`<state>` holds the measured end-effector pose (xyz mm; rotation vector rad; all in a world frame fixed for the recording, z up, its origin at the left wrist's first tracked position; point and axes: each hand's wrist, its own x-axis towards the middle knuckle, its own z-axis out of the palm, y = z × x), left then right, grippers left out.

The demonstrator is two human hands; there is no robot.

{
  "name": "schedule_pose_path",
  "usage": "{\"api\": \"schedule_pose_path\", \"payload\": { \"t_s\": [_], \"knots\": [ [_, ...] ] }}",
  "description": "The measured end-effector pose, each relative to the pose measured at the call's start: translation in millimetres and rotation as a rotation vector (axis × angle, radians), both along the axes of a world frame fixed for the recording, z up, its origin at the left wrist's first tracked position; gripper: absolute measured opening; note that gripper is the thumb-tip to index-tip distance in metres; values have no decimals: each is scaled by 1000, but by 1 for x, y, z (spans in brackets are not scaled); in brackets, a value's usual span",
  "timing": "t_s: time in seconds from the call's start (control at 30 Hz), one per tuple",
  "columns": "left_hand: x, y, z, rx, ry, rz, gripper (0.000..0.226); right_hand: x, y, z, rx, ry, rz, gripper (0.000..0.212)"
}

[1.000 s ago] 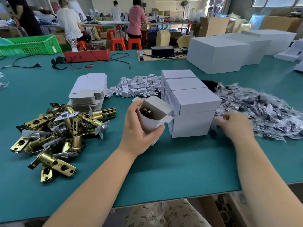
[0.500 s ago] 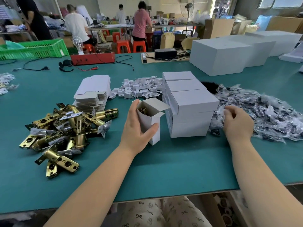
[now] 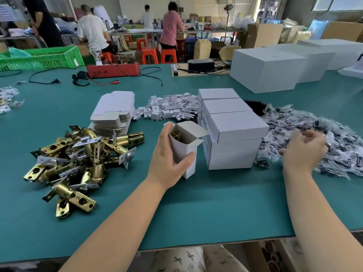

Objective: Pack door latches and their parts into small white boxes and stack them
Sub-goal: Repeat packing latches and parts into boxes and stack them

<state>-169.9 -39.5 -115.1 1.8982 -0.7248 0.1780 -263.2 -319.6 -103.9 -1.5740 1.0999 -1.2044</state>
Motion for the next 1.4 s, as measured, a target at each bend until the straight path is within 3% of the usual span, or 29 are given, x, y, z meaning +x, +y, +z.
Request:
{"api": "schedule_pose_path", "payload": {
  "t_s": [0.1, 0.27, 0.37, 0.47, 0.6, 0.77, 0.9, 0.97, 1.13, 1.3, 1.4],
  "knots": [
    [1, 1, 0, 12, -13, 1, 94, 1, 2, -1, 16, 15, 133, 51],
    [1, 1, -1, 37, -29, 8, 94, -8, 23, 21, -14, -402, 234, 31],
    [3, 2, -3, 32, -8, -15, 93, -13, 52, 44, -107, -470, 320, 19],
    [2, 2, -2, 7, 17, -34, 90, -10, 83, 65, -161, -353, 576, 21],
    [3, 4, -2, 0, 29, -38, 85, 8, 123, 85, -493, 86, 809, 19],
    [3, 5, -2, 4, 16, -39, 87, 32, 159, 87, -558, 159, 969, 9],
    [4, 6, -3, -10, 29, -52, 88, 41, 167, 80, -462, 219, 976, 15],
    [5, 6, -2, 1, 30, -55, 89, 43, 170, 72, -515, 276, 919, 10],
    [6, 7, -4, -3, 32, -68, 98, 41, 177, 54, -766, 306, 744, 25],
    [5, 6, -4, 1, 28, -34, 91, 31, 181, 49, -869, 434, 779, 49],
    [4, 5, -4, -74, 21, -14, 98, 29, 180, 46, -814, 396, 789, 36]
  ]
}}
